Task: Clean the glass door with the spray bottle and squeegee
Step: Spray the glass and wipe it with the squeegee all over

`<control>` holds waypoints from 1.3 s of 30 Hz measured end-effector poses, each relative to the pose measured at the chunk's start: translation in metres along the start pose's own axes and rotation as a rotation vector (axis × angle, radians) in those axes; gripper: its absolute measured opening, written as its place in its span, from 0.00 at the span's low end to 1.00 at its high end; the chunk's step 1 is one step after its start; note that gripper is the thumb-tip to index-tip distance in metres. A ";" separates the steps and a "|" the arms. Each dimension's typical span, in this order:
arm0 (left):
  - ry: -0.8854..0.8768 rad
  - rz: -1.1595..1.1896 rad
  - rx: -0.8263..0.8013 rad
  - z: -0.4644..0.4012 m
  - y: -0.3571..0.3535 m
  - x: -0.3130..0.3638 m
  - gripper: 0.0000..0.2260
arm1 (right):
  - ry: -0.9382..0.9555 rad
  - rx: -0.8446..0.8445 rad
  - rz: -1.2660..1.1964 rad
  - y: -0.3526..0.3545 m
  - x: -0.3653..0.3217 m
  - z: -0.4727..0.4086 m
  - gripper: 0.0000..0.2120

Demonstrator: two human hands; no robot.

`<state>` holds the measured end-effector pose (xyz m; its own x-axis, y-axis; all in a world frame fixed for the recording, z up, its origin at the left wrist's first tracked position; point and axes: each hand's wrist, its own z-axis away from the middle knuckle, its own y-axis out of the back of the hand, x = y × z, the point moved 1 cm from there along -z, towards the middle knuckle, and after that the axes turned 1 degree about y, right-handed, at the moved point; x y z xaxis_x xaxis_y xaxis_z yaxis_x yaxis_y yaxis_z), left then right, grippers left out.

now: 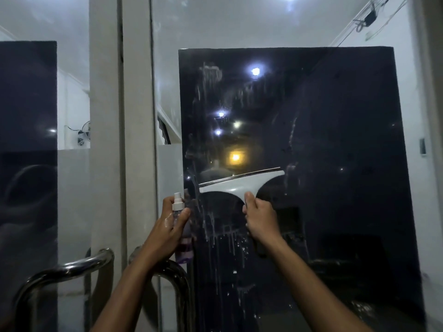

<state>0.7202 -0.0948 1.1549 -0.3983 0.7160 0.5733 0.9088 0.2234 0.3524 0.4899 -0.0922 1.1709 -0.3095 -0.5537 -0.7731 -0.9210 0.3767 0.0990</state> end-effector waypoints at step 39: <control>0.082 -0.028 -0.046 0.007 -0.003 0.015 0.09 | 0.408 -0.419 0.942 0.009 -0.026 -0.037 0.29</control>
<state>0.7125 -0.0804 1.1577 -0.4340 0.6527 0.6209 0.8913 0.2108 0.4014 0.4806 -0.1017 1.2151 -0.9119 -0.4100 -0.0206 -0.2596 0.5372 0.8025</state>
